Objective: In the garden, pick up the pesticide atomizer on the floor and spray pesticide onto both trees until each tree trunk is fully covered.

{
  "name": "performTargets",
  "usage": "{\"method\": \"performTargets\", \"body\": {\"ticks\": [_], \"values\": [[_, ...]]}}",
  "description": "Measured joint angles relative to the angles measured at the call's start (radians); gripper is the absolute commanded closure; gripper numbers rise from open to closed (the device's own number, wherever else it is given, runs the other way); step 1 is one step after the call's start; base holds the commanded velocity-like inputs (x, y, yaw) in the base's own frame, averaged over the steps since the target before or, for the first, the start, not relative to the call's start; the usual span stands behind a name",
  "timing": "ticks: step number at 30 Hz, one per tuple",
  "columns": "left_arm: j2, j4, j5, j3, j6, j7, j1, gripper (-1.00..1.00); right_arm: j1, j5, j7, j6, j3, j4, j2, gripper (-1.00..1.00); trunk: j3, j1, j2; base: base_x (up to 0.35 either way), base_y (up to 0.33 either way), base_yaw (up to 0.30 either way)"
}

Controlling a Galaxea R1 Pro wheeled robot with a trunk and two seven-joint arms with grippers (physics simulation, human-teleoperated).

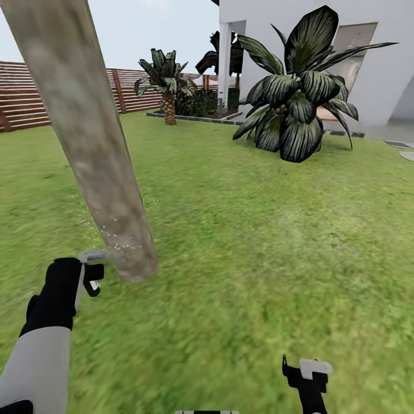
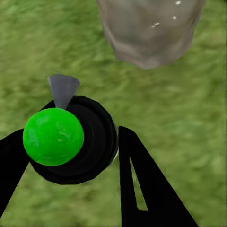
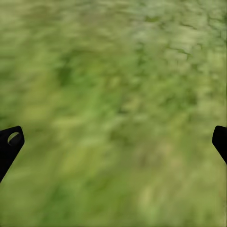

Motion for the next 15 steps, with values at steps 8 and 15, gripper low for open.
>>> {"method": "performTargets", "body": {"ticks": [8, 15], "values": [[-0.041, 0.021, 0.008, -0.160, 0.038, -0.004, -0.087, 1.00, 0.000, 0.000, -0.001, 0.000, -0.001, -0.001, -0.005, -1.00, 0.000, 0.000, 0.000, 0.000, 0.000, 0.005], [0.059, 0.022, 0.009, -0.093, 0.042, -0.005, -0.087, 1.00, 0.000, 0.000, 0.000, 0.000, -0.001, -0.001, -0.007, -1.00, 0.000, 0.000, 0.000, 0.000, 0.000, 0.000]]}}
